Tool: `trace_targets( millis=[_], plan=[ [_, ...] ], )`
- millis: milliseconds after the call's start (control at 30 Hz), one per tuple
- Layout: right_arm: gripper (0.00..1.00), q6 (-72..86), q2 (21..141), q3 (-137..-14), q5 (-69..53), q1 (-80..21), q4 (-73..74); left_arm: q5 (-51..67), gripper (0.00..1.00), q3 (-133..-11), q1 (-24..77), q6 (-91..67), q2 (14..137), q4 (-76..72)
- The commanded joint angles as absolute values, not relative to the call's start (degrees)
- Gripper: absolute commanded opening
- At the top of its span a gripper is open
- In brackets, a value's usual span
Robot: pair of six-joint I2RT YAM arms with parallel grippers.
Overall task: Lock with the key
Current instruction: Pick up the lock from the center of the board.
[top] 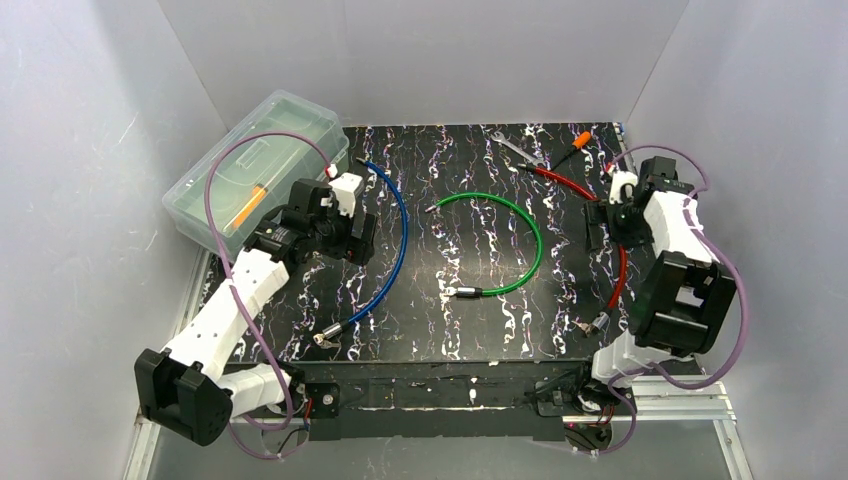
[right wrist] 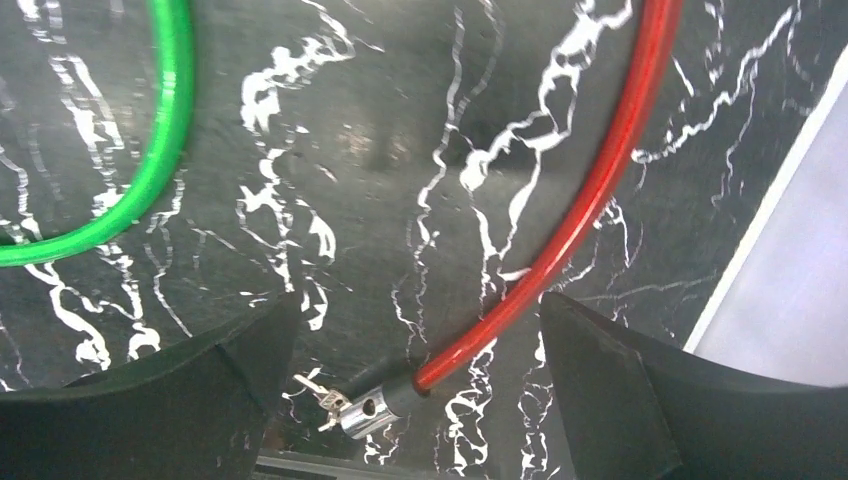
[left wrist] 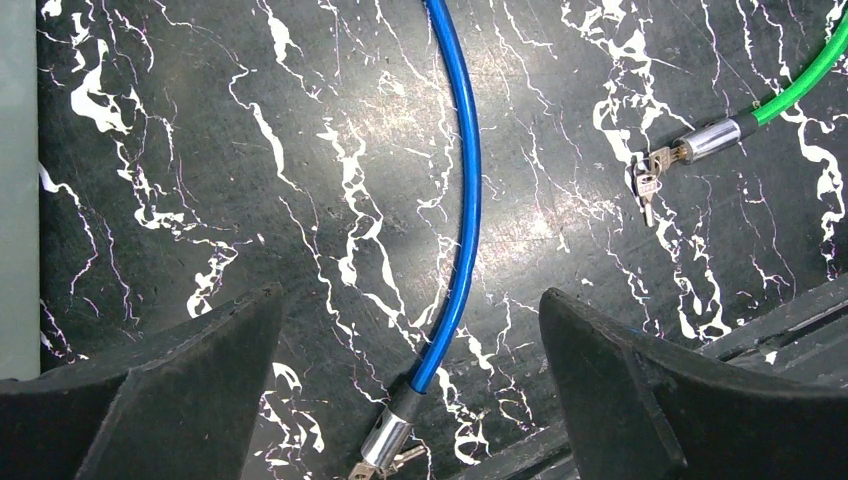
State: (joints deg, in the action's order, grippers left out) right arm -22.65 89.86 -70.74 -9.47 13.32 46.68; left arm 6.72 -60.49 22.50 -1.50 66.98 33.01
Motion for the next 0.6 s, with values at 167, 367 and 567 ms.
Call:
trace_targets(
  millis=[167, 367, 567],
  plan=[
    [0.90, -17.34, 95.54, -70.82, -3.06, 17.71, 47.58, 6.36, 0.99, -61.14, 22.51, -2.85, 63.91, 32.10],
    [0.84, -15.74, 98.65, -70.20, 2.19, 19.69, 44.74, 5.64, 0.99, -60.15, 22.51, -2.67, 62.45, 31.34],
    [0.81, -15.41, 99.73, -68.68, 5.68, 22.14, 41.25, 5.71, 0.99, -59.13, 22.53, -2.68, 61.44, 30.46]
  ],
)
